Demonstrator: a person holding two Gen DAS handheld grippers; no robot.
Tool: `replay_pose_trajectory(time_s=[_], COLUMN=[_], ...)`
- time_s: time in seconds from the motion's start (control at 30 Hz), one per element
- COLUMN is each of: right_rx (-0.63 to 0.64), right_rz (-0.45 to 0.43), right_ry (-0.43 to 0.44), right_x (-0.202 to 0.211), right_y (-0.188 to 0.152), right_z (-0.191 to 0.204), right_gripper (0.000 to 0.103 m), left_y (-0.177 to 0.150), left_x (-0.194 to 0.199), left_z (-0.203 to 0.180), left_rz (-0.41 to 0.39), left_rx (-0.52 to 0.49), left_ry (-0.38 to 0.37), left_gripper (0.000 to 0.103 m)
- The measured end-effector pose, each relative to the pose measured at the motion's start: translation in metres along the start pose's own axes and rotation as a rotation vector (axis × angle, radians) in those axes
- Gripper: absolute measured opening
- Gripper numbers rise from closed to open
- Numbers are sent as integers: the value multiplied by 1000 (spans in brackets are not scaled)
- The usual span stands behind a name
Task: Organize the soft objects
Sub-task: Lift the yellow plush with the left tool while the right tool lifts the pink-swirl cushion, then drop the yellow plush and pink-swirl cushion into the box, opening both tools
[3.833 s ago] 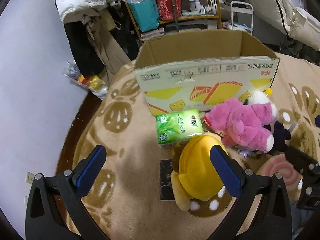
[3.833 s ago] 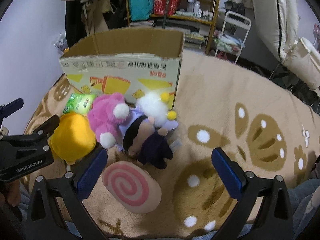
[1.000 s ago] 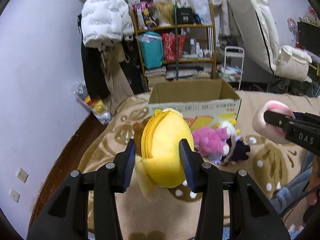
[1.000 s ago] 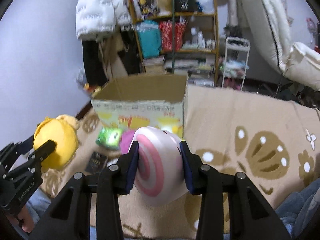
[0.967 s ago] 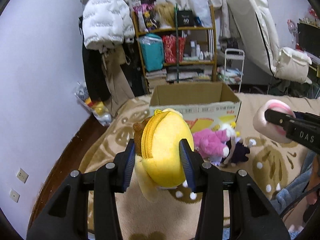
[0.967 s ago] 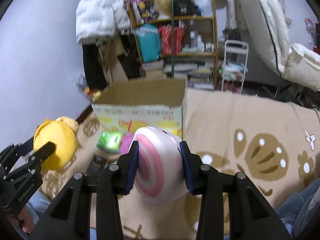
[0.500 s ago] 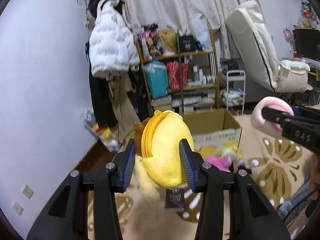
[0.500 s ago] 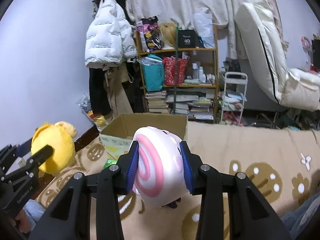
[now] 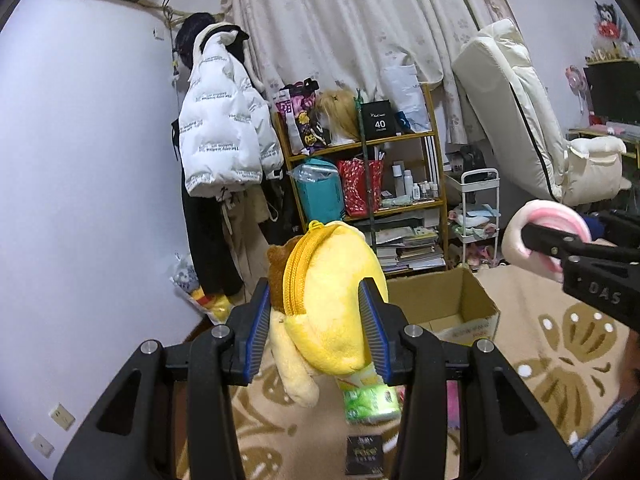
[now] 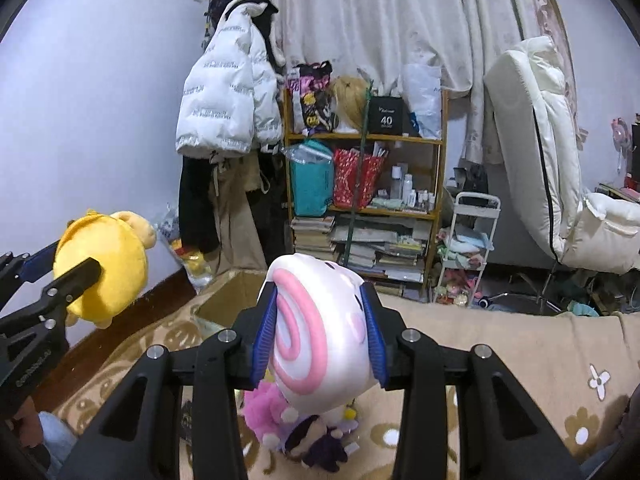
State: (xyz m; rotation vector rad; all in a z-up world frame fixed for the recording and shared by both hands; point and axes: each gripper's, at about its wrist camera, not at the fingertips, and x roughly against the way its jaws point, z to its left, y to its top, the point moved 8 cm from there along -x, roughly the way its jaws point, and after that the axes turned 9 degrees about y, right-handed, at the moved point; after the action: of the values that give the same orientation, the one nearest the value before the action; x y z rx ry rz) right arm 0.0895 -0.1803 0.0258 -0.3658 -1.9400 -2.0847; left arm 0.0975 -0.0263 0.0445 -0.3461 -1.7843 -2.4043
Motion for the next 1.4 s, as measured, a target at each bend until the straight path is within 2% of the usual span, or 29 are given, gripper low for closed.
replay_pose_trajectory(time_s=[0.23, 0.43, 0.7, 0.9, 1.13, 1.4], right_rx=[-36, -92, -111, -118, -130, -148], right_rz=[-9, -7, -1, 52, 128, 190], right_ry=[22, 45, 94, 131, 132, 156], right_x=[-16, -43, -76, -105, -131, -154], right_y=[11, 14, 0, -19, -40, -61], right_z=[-9, -23, -35, -36, -46, -50], right_gripper=[46, 46, 47, 48, 49, 52], left_y=[18, 20, -9, -20, -35, -56], left_x=[-27, -53, -96, -124, -150, -168], left_z=[-12, -31, -48, -63, -81, -85], left_rz=[-6, -14, 93, 115, 159, 236], left_rx=[-9, -39, -10, -50, -89, -62], left_ry=[-17, -34, -77, -95, -124, -143], left_gripper=[43, 43, 43, 43, 43, 45])
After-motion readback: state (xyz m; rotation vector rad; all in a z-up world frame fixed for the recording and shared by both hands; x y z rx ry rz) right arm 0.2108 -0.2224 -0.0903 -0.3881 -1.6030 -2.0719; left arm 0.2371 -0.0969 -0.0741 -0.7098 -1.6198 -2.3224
